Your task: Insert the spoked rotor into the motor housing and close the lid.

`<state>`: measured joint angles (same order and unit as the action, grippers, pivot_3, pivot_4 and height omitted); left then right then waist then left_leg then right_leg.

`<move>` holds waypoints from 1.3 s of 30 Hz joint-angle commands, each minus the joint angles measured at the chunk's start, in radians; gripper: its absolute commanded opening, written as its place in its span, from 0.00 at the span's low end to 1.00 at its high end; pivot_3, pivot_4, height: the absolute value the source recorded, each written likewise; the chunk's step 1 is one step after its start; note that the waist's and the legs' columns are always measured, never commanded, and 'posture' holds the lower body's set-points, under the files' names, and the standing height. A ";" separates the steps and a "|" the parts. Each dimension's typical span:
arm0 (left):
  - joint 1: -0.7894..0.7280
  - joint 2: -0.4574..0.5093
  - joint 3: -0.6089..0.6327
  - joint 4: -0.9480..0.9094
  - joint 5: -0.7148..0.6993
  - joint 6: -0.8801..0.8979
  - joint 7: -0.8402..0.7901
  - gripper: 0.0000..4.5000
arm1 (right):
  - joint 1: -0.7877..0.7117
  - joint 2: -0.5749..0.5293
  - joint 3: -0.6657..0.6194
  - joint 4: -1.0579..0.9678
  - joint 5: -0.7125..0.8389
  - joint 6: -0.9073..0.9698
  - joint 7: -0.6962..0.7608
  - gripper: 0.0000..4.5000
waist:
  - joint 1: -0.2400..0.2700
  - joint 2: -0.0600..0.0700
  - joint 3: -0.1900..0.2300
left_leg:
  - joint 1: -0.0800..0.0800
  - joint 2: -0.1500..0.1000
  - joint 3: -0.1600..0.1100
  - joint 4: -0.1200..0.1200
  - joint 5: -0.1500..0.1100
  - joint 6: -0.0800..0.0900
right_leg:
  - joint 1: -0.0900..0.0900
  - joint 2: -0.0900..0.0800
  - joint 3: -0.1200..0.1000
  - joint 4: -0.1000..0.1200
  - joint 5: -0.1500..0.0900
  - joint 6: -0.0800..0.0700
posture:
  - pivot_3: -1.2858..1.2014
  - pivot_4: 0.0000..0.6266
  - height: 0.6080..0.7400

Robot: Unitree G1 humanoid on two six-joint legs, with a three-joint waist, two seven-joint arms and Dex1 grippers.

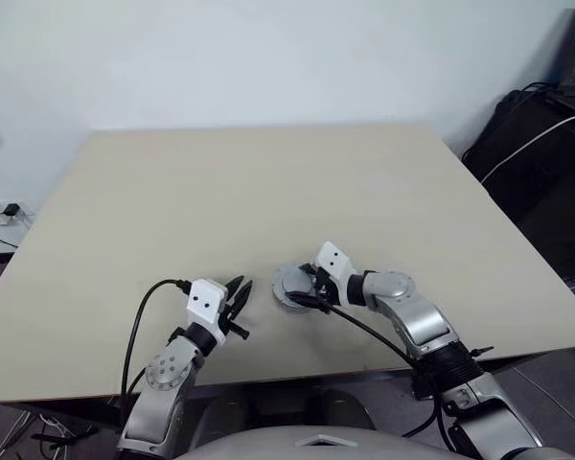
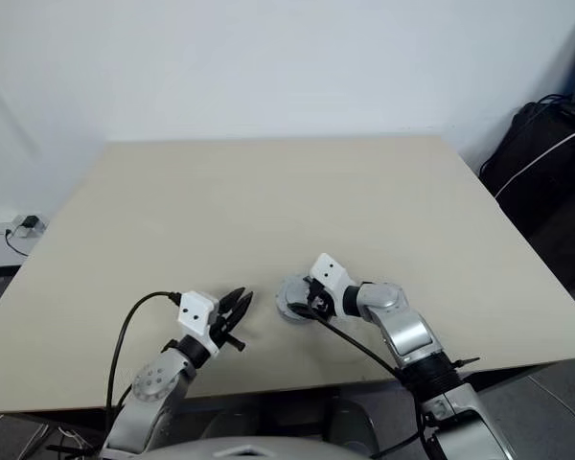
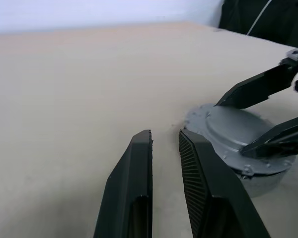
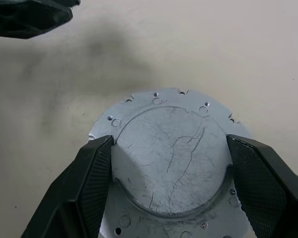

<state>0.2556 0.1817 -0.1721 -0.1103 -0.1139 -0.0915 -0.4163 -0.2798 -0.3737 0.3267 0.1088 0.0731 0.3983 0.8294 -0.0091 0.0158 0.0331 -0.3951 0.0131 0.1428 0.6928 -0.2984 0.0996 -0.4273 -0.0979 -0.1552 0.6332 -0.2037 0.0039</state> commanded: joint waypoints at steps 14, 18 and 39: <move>-0.002 0.000 -0.042 0.006 -0.047 0.023 -0.081 0.20 | -0.044 -0.023 0.033 -0.046 -0.060 0.154 -0.048 0.72 | 0.001 0.003 -0.004 | 0.000 0.000 0.000 0.001 0.000 0.000 | 0.000 0.000 0.000 0.000 0.000 0.001 | 0.52 0.00 1.00; -0.004 -0.001 -0.033 0.019 -0.054 0.021 -0.088 0.20 | -0.048 -0.021 0.039 -0.049 -0.060 0.162 -0.052 0.72 | 0.001 0.003 -0.005 | 0.000 0.000 0.000 0.002 0.000 0.000 | 0.000 0.000 0.000 0.001 0.000 0.001 | 0.52 0.00 1.00; -0.345 -0.039 -0.041 0.257 -0.043 0.292 -0.118 0.20 | -0.058 -0.016 0.060 -0.033 -0.075 0.157 -0.068 0.72 | 0.001 0.003 -0.008 | 0.001 0.000 0.000 0.004 0.001 -0.001 | 0.001 0.000 0.000 0.004 0.001 0.002 | 0.52 0.00 1.00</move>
<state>-0.0628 0.1475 -0.2072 0.1473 -0.1395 0.1714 -0.5206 -0.3304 -0.3827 0.3854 0.0654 0.0273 0.5470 0.7883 -0.0083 0.0188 0.0250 -0.3942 0.0132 0.1427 0.6965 -0.2970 0.0988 -0.4267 -0.0980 -0.1547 0.6374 -0.2030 0.0057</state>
